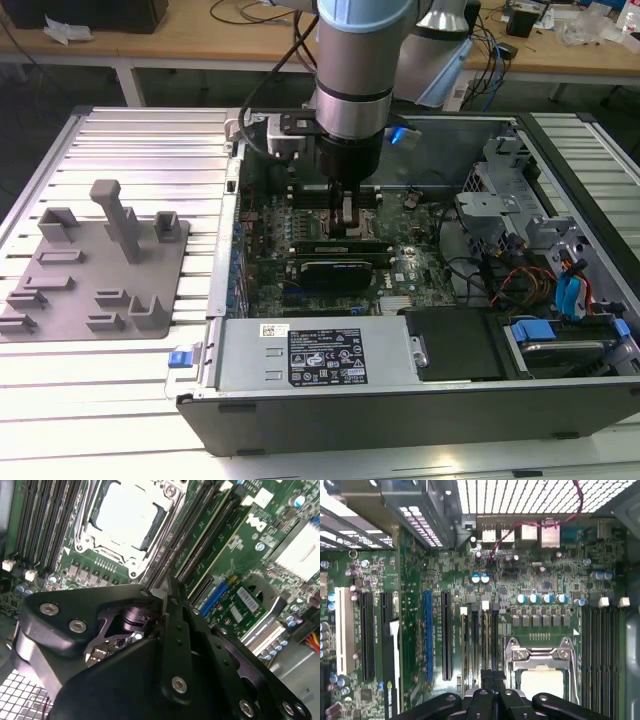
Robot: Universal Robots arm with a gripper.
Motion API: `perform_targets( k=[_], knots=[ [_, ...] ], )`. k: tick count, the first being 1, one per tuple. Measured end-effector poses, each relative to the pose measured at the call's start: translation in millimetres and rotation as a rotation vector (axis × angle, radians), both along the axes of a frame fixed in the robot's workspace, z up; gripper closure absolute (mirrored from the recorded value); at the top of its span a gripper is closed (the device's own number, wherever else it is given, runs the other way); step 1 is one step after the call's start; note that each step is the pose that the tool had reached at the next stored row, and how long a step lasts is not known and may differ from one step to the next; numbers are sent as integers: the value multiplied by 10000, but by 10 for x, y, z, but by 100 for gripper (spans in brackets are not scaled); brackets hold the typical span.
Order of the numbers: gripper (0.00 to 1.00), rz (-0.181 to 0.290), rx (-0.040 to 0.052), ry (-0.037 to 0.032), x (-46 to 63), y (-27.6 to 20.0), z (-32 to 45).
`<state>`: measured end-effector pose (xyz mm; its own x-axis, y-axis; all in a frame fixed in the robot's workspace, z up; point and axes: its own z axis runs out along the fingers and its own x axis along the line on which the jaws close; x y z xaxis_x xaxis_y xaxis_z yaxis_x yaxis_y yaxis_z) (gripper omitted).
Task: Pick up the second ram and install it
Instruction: 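Press down the second ram until it locks into place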
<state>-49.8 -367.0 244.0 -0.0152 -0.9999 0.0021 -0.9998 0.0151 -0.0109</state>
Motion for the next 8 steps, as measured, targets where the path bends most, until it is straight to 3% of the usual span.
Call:
perform_targets(
  k=[8],
  knots=[
    [92,1,2,-2,-138,0,-77]
  ],
)
